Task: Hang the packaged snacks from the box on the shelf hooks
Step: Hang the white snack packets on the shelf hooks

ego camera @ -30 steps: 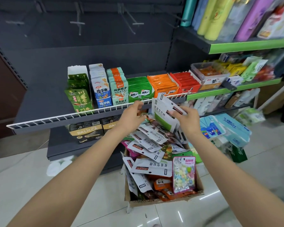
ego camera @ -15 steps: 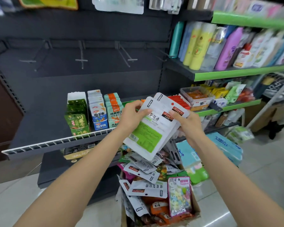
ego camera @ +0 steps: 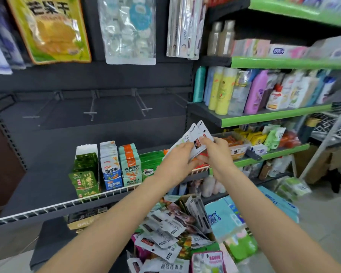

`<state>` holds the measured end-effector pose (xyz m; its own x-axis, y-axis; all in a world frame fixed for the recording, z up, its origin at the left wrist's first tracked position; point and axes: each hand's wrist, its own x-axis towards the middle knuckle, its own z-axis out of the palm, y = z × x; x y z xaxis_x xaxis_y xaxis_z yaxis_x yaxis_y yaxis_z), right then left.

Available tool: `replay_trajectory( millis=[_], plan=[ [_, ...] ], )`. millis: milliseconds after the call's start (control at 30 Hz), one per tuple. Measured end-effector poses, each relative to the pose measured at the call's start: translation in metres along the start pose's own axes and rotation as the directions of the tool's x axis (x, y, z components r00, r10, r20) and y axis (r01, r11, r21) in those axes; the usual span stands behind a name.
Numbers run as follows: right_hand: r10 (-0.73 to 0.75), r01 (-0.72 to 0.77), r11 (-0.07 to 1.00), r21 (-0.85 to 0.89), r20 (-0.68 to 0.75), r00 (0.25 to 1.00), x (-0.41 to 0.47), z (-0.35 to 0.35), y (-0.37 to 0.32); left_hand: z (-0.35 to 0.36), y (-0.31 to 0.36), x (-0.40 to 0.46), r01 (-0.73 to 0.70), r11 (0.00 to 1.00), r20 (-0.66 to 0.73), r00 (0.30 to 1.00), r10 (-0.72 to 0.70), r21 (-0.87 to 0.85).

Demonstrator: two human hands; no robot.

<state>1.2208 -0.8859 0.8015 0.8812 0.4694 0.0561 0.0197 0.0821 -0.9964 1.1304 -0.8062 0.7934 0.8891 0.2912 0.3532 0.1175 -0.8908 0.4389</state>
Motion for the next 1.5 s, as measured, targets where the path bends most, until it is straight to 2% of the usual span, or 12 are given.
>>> replay_trajectory(
  millis=[167,300,400,500,567,733,800,867,967,1067,1200,1500],
  plan=[
    [0.015,-0.029,0.999,0.045,0.286,0.958,0.032,-0.043,-0.009,0.021,0.016,0.035,0.073,0.996,-0.207,0.976,-0.06,0.057],
    [-0.076,0.115,0.988,-0.104,0.327,0.942,0.065,-0.075,-0.004,0.032,0.024,0.059,0.181,0.967,-0.303,0.925,-0.229,-0.178],
    [-0.201,0.291,0.903,-0.315,0.29,0.936,0.092,-0.084,0.003,0.036,0.025,0.069,0.218,0.854,-0.31,0.866,-0.392,-0.473],
    [-0.153,0.219,0.957,-0.188,0.311,0.938,0.102,-0.084,0.003,0.035,0.027,0.072,0.233,0.631,-0.239,0.787,-0.57,-0.74],
    [-0.161,0.22,0.964,-0.149,0.327,0.931,0.106,-0.079,0.003,0.031,0.024,0.073,0.227,0.541,-0.194,0.767,-0.612,-0.81],
    [-0.155,0.199,0.971,-0.129,0.29,0.944,0.122,-0.066,0.008,0.021,0.004,0.072,0.208,0.473,-0.206,0.702,-0.682,-0.856],
    [-0.194,0.233,0.965,-0.118,0.278,0.941,0.13,-0.065,0.008,0.014,-0.012,0.074,0.208,0.493,-0.263,0.641,-0.721,-0.845],
    [-0.25,0.304,0.938,-0.163,0.289,0.924,0.139,-0.063,0.007,0.009,-0.027,0.077,0.278,0.604,-0.361,0.594,-0.719,-0.747],
    [-0.231,0.305,0.932,-0.198,0.324,0.917,0.149,-0.056,0.009,0.004,-0.037,0.085,0.376,0.742,-0.489,0.574,-0.657,-0.555],
    [-0.201,0.284,0.937,-0.206,0.348,0.916,0.158,-0.042,0.011,0.001,-0.035,0.098,0.454,0.804,-0.565,0.573,-0.594,-0.384],
    [-0.184,0.24,0.962,-0.129,0.341,0.922,0.18,-0.027,0.018,-0.002,-0.04,0.114,0.519,0.815,-0.618,0.559,-0.552,-0.259],
    [-0.186,0.224,0.973,-0.049,0.404,0.896,0.221,-0.009,0.023,0.005,-0.058,0.135,0.539,0.797,-0.603,0.549,-0.579,-0.273]
  ],
)
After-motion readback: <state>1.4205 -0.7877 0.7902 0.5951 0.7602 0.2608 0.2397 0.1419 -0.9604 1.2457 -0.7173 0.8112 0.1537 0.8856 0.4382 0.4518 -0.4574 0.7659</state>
